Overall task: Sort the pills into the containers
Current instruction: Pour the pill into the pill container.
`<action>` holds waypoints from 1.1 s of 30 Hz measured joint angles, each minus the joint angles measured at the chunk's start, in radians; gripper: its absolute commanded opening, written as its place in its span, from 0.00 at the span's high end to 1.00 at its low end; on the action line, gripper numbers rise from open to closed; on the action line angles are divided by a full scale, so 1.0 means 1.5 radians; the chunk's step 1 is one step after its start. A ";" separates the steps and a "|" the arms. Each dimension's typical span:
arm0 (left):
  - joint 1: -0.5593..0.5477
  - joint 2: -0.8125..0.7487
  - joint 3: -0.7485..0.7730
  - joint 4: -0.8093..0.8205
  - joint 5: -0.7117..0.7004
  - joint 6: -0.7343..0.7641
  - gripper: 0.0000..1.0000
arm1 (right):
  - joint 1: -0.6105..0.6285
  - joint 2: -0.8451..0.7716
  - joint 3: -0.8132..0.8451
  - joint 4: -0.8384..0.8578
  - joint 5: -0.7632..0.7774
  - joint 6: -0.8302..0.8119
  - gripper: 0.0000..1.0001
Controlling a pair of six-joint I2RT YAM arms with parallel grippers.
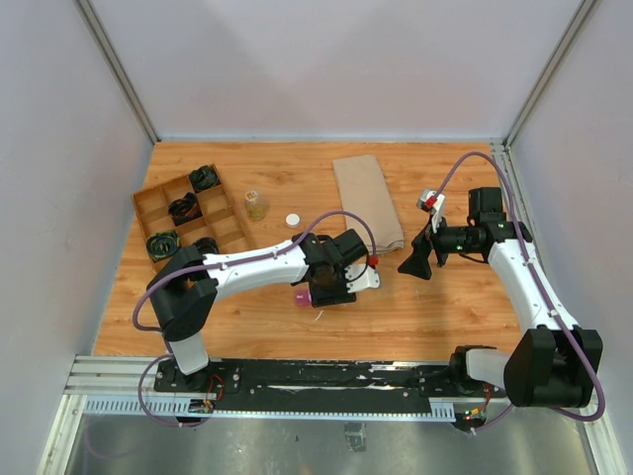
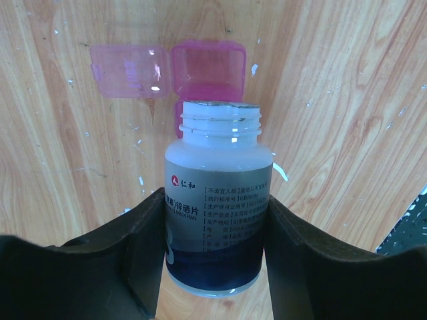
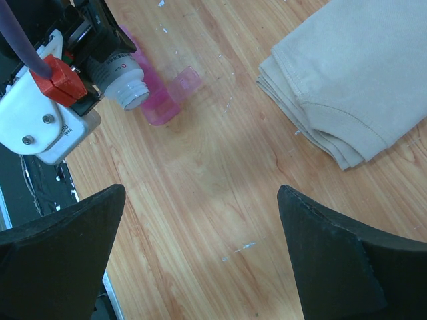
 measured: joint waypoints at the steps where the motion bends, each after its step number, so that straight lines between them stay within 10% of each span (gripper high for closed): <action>1: 0.000 0.000 0.002 -0.002 0.000 0.000 1.00 | 0.000 0.000 0.000 0.000 0.000 0.000 0.01; 33: 0.012 0.007 0.020 -0.004 0.017 0.012 1.00 | -0.017 0.002 0.000 0.000 -0.001 0.000 0.01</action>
